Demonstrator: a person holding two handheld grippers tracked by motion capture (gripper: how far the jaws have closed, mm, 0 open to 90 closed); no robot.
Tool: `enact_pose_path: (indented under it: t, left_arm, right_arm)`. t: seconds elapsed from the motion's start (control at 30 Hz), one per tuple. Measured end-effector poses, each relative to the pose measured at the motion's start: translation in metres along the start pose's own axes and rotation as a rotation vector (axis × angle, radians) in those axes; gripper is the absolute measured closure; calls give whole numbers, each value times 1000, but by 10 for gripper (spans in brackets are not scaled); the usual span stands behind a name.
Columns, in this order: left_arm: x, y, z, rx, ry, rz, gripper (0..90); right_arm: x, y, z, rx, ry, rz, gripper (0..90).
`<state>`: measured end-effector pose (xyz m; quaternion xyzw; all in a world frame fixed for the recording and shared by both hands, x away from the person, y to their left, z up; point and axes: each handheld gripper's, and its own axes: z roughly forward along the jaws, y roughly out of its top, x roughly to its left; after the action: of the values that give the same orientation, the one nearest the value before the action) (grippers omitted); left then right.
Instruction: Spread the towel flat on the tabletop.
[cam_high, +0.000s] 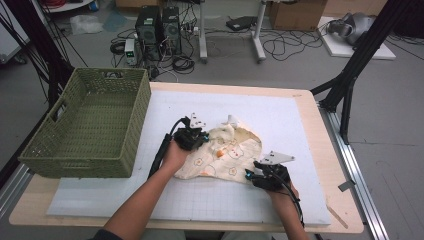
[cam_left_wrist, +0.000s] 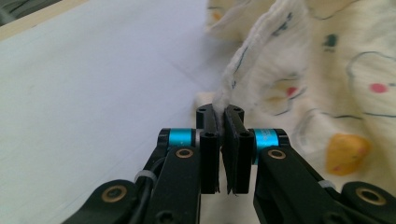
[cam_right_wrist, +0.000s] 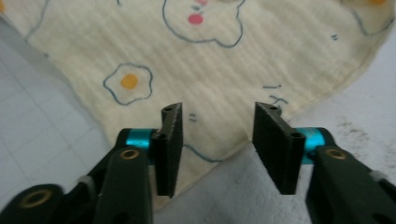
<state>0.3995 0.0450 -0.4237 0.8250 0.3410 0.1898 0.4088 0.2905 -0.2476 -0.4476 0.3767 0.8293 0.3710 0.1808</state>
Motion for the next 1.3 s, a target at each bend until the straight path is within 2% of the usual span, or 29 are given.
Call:
enact_pose_path:
  t: [0.1,0.13,0.17,0.3,0.47,0.6,0.63,0.77,0.87,0.9,0.97,1.0,1.03,1.1,1.13,1.17,1.23,1.3]
  left_arm:
    - [12,-2,-3,1,38,-37,852]
    - [12,-2,-3,1,38,-37,852]
    - [17,-4,-3,11,54,-50,852]
    - [26,-6,-3,14,77,-72,851]
    - [33,-9,-2,16,97,-98,851]
    - [39,-10,-4,13,145,-110,850]
    - [39,-10,-4,13,145,-110,850]
    - [47,-10,-9,-4,193,-125,850]
    - [49,-12,-9,-15,159,-148,839]
    - [49,-12,-8,-13,145,-157,796]
    - [49,-13,-8,0,123,-199,575]
    - [48,-13,-9,4,114,-216,501]
    - [47,-13,-11,9,109,-211,449]
    - [45,-13,-14,0,107,-198,433]
    - [44,-14,-18,-20,103,-189,433]
    - [43,-14,-21,-38,100,-190,442]
    - [41,-17,-28,-52,69,-181,449]
    - [40,-18,-29,-53,59,-180,459]
  right_arm:
    - [0,0,0,3,53,15,763]
    - [0,0,0,3,53,15,763]
    - [2,1,-2,23,76,11,852]
    - [6,0,-8,52,77,-29,860]
    - [5,-10,-21,60,98,-32,860]
    - [6,-27,-43,74,125,-63,860]
    - [6,-27,-43,74,125,-63,860]
    - [7,-42,-61,87,128,-84,863]
    - [7,-45,-68,99,142,-96,856]
    - [7,-45,-69,92,138,-96,834]
    - [5,-43,-71,51,129,-74,717]
    - [4,-41,-72,27,127,-60,688]
    - [2,-38,-72,-2,111,-55,634]
    - [-2,-31,-72,-41,85,-43,600]
    - [-2,-31,-72,-41,85,-43,600]
    - [-5,-24,-70,-67,65,-41,582]
    - [-8,-18,-67,-84,40,-43,542]
    - [-11,-12,-63,-101,20,-39,518]
